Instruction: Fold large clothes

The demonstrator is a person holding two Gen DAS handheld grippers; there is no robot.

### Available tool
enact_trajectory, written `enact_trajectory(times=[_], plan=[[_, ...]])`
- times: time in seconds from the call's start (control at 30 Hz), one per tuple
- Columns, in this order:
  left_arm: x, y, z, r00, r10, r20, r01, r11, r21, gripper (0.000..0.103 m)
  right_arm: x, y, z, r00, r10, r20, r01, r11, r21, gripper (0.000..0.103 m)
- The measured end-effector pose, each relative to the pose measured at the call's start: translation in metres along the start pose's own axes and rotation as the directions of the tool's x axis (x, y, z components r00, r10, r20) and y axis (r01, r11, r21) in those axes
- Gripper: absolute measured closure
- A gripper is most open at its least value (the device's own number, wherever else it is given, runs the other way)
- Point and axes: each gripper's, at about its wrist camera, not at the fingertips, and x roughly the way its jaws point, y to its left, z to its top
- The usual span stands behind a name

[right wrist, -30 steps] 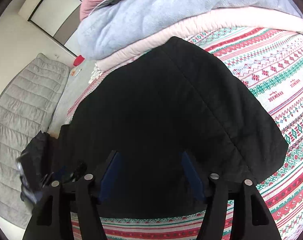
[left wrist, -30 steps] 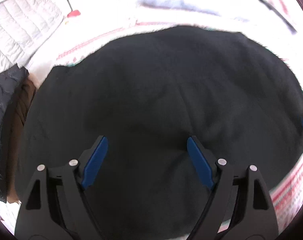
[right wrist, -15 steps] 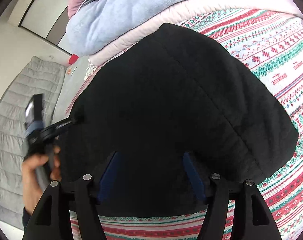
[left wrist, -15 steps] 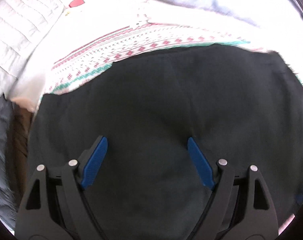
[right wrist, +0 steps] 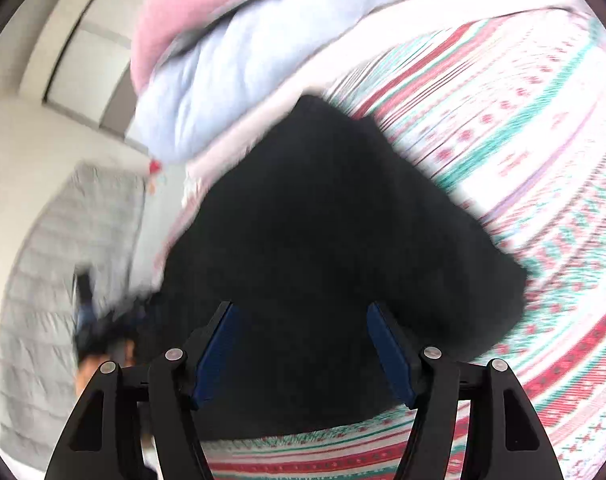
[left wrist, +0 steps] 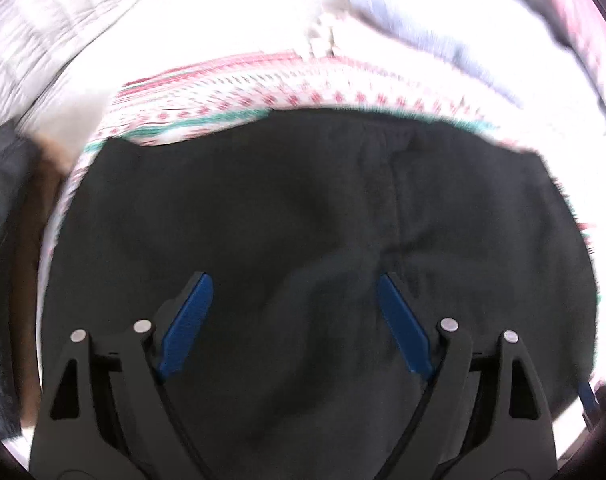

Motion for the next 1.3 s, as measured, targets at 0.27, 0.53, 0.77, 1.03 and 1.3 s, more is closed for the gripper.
enact_trajectory(times=[0.27, 0.53, 0.77, 1.03, 1.3], plan=[[-0.073, 0.116, -0.099, 0.992, -0.044, 0.115, 0.067, 0.978, -0.199, 0.017, -0.040, -0.086, -0.039, 0.990, -0.003, 0.139, -0.046, 0.937, 0.345, 0.026], [-0.035, 0.173, -0.131, 0.998, -0.005, 0.061, 0.026, 0.935, -0.353, 0.017, 0.027, -0.087, -0.023, 0.992, 0.113, 0.053, -0.125, 0.901, 0.416, 0.026], [-0.020, 0.193, -0.138, 1.000, 0.010, 0.022, -0.002, 0.940, -0.341, 0.017, 0.042, -0.073, -0.020, 0.986, 0.119, 0.113, -0.154, 0.911, 0.384, 0.066], [-0.023, 0.183, -0.143, 0.998, 0.064, 0.019, -0.055, 0.945, -0.323, 0.018, 0.052, -0.065, -0.020, 0.983, 0.115, 0.139, -0.163, 0.900, 0.404, 0.061], [-0.049, 0.173, -0.140, 0.996, 0.038, 0.076, -0.016, 0.963, -0.271, 0.019, 0.032, 0.006, -0.010, 0.968, 0.037, 0.249, -0.066, 0.992, 0.106, 0.074]])
